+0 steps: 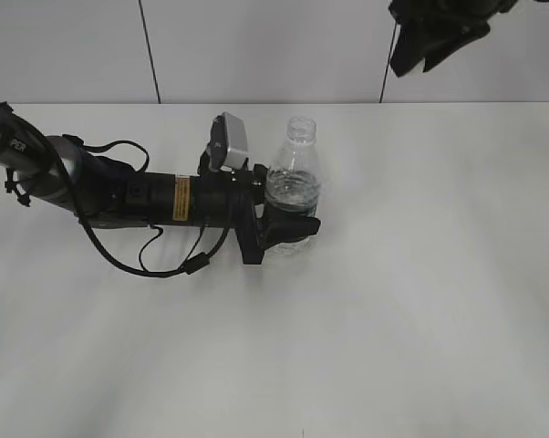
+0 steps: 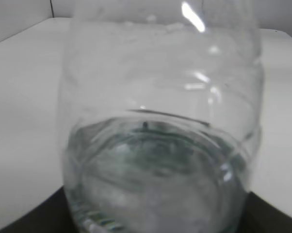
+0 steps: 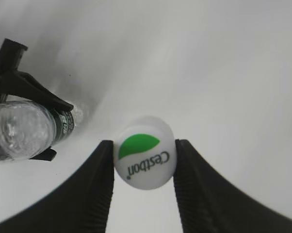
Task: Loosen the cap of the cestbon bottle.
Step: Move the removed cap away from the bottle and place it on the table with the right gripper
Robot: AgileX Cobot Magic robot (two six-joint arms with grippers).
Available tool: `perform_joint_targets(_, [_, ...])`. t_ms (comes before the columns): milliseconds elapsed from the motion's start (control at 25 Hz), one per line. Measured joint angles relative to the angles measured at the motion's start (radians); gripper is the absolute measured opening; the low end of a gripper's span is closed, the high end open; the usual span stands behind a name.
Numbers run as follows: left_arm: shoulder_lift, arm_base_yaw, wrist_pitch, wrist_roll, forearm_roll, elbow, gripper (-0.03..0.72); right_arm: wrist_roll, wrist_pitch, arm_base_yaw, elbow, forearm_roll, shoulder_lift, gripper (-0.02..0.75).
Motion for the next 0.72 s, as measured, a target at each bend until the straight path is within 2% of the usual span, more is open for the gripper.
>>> perform_joint_targets(360, [0.0, 0.0, 0.0, 0.0, -0.015, 0.0, 0.408, 0.192, -0.006, -0.019, 0.189, -0.074, 0.0, 0.29])
perform_joint_targets(720, [0.0, 0.0, 0.0, 0.0, -0.033, 0.0, 0.408, 0.268, -0.161, -0.062, 0.432, -0.076, 0.0, 0.29])
